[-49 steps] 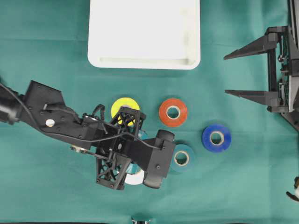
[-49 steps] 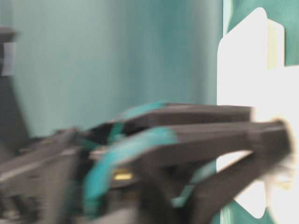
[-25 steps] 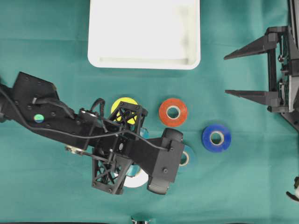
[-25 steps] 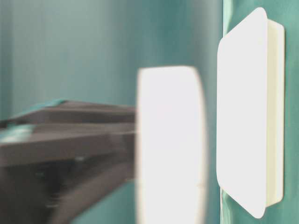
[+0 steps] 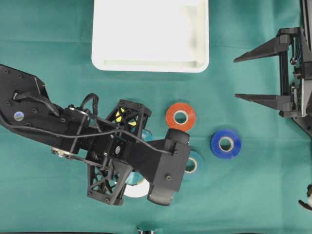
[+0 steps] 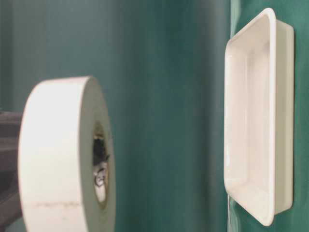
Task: Pick up the tape from a random location and place it into the white case.
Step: 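Close the left gripper on the white tape and lift it, then carry the white tape with the left gripper over the white tray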
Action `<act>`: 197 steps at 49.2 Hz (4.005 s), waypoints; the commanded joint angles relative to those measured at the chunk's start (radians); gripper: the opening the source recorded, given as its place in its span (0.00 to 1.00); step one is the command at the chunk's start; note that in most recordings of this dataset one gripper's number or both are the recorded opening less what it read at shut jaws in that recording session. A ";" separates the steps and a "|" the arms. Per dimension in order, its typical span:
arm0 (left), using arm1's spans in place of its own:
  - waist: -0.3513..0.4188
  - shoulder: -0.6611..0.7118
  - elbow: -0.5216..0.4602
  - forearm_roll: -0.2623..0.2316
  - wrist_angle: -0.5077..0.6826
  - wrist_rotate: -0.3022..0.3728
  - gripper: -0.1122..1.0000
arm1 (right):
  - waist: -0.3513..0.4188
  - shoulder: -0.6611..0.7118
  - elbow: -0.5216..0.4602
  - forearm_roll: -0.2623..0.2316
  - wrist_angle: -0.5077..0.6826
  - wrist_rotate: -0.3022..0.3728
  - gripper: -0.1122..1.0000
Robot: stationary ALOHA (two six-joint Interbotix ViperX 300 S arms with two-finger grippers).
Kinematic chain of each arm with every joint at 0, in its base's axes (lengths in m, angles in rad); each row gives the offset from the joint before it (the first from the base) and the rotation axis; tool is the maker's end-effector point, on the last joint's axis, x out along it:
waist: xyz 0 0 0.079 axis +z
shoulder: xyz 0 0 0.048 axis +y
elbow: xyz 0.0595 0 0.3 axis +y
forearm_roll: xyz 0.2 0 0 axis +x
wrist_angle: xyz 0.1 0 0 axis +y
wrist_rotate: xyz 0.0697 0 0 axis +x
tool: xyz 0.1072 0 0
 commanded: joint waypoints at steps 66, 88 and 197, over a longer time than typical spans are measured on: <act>0.064 -0.041 -0.011 0.002 -0.012 0.005 0.32 | 0.002 0.005 -0.028 0.000 0.015 0.002 0.92; 0.264 -0.066 0.032 0.005 -0.040 0.009 0.32 | 0.002 0.003 -0.028 0.000 0.015 0.002 0.92; 0.660 0.061 0.339 0.006 -0.505 0.144 0.32 | 0.002 0.008 -0.028 0.000 0.032 -0.002 0.92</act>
